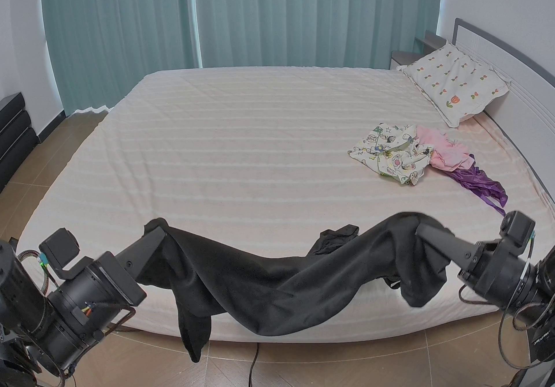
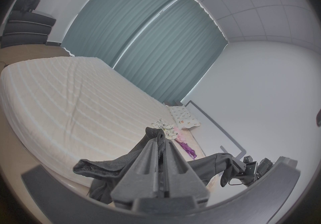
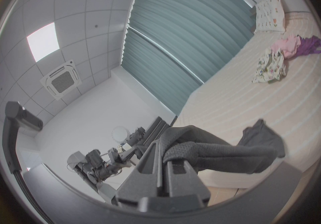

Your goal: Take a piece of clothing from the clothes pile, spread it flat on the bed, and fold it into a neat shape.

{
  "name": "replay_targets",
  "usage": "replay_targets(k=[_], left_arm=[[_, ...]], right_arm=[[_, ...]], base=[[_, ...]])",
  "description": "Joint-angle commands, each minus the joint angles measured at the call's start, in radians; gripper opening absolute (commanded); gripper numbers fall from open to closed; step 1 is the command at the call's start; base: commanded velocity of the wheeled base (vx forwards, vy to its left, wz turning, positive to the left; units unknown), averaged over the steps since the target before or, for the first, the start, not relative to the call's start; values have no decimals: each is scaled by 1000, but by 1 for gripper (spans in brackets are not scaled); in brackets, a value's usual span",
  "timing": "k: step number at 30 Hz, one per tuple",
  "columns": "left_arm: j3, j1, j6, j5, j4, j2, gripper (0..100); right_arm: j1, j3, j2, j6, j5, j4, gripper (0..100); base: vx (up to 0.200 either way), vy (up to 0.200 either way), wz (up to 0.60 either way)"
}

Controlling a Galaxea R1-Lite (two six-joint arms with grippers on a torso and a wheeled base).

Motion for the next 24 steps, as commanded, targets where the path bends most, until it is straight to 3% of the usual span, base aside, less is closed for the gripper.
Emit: replay_targets(k=[1,6,9,16,19,24], left_arm=[[-89,10,10,49,1,-49,0],[-128,48,26,57,73,-58,0],[-133,53,26,57,103,-49,0],[-144,54,17,55,184,-41,0],[-174,96,17,51,188,8,0],[-247,168,16,46,190,106,0]], right_arm=[[-85,-185,-153,4,10,133,0],[-184,-435,-242,27,50,518,0],[-236,-533,-225,31,63,642,0],[-279,-627,-113,31,60,680,0],[-316,-705,-39,33,54,680,0],[-310,-774,21,43,51,686,0]], base=[[0,0,0],[0,0,0],[0,0,0],[0,0,0],[0,0,0],[0,0,0]])
